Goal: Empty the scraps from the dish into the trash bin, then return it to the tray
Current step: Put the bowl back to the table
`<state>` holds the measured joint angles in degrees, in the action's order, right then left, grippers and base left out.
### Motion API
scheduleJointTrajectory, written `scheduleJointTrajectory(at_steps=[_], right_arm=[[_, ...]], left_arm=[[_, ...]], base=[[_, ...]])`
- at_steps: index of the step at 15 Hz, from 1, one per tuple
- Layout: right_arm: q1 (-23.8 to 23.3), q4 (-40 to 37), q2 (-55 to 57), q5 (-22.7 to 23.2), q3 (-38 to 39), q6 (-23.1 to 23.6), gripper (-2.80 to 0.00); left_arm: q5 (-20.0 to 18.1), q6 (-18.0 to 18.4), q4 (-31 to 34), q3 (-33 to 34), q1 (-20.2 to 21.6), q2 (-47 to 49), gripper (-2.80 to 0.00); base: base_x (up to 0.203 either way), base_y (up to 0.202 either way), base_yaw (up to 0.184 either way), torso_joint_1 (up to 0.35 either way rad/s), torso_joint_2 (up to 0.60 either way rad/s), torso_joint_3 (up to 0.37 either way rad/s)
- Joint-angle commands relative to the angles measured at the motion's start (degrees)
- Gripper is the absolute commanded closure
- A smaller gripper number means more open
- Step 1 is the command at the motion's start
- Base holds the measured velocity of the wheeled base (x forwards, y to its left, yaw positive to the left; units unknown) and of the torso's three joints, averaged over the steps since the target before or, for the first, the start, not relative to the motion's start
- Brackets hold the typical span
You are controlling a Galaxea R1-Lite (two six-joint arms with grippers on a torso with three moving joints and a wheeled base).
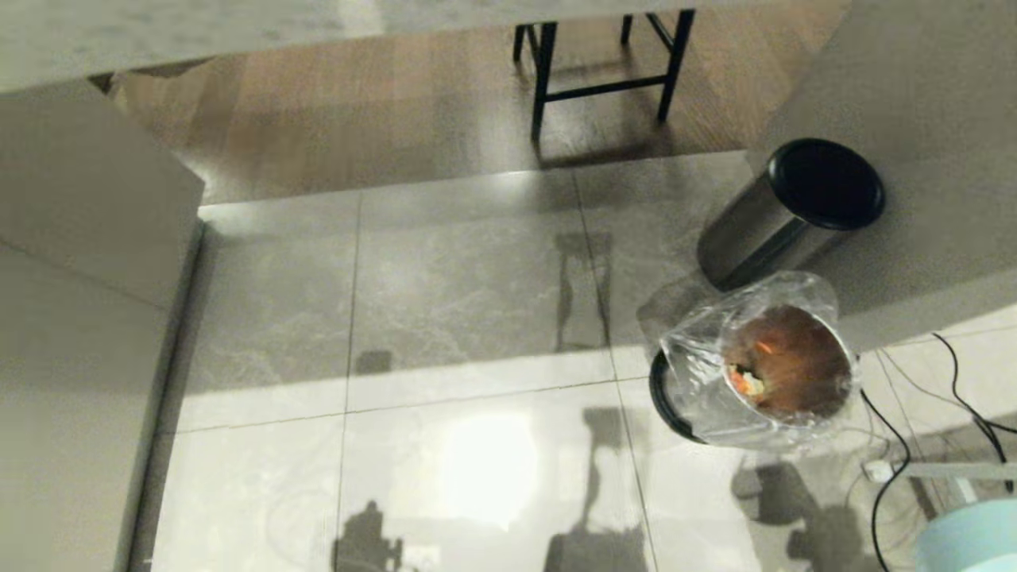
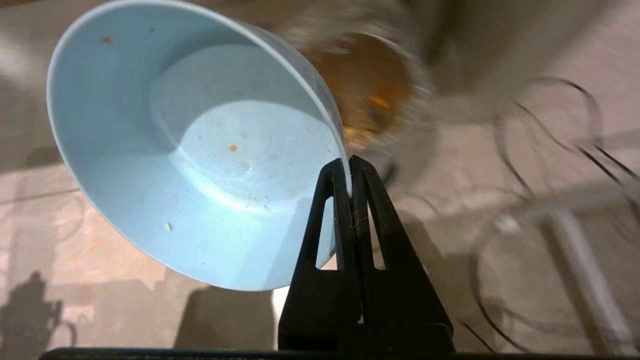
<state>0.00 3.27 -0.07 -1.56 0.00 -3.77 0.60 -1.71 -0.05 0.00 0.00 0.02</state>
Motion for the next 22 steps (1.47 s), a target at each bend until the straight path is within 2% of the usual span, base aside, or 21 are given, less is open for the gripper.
scheduleJointTrajectory(at_steps=[1,5,22], right_arm=[[0.0,0.07,0.07,-0.02,0.0,-0.01,0.0],[0.0,0.07,0.07,-0.02,0.0,-0.01,0.0],[0.0,0.07,0.07,-0.02,0.0,-0.01,0.0]], left_arm=[[0.02,-0.05,-0.04,0.0,0.0,-0.01,0.0],[0.02,-0.05,-0.04,0.0,0.0,0.06,0.0],[-0.01,0.13,-0.04,0.0,0.0,0.06,0.0]], base=[[0.0,-0.012,0.175,-0.001,0.0,0.004],[0.0,-0.007,0.133,0.0,0.0,0.002],[0.0,0.0,0.0,0.0,0.0,0.0]])
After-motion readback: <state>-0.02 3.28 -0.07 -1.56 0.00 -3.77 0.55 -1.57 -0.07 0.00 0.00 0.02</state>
